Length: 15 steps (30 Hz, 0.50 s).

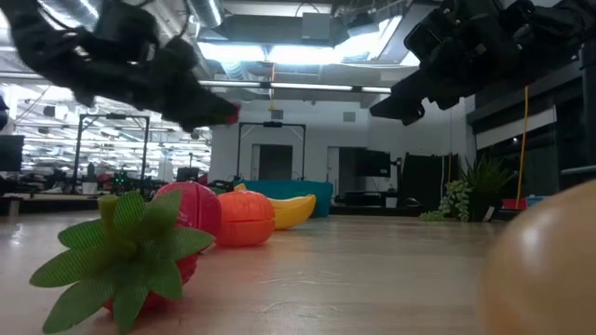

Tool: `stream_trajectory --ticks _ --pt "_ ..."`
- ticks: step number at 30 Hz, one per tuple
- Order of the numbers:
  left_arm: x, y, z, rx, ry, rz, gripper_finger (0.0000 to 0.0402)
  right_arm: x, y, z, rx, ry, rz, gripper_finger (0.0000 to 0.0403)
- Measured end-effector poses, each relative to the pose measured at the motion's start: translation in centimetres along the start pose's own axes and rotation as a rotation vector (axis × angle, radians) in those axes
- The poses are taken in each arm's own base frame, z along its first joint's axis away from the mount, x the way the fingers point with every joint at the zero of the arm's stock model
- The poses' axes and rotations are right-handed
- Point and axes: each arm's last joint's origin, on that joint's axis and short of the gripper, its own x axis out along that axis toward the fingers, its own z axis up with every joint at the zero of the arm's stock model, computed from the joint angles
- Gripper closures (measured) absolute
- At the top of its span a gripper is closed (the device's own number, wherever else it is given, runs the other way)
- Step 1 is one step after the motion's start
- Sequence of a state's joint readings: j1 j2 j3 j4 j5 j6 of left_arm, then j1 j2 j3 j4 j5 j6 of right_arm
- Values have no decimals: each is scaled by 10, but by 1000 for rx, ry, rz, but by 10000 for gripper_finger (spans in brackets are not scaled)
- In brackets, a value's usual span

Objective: Pick and placing Produce into tupperware
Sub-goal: Put the red strawberry into the blue bin

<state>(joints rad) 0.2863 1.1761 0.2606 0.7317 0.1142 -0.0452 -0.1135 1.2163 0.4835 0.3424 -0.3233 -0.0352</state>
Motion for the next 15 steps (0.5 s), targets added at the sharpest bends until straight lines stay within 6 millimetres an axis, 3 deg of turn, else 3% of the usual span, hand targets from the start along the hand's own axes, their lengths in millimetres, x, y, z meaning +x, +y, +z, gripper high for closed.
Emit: stream_trajectory --ticks 5,15 --pt "21 26 8 16 20 45 276 0 0 0 2 0 0 114" --pt "57 84 23 -51 27 -81 276 0 0 0 1 2 2 114"
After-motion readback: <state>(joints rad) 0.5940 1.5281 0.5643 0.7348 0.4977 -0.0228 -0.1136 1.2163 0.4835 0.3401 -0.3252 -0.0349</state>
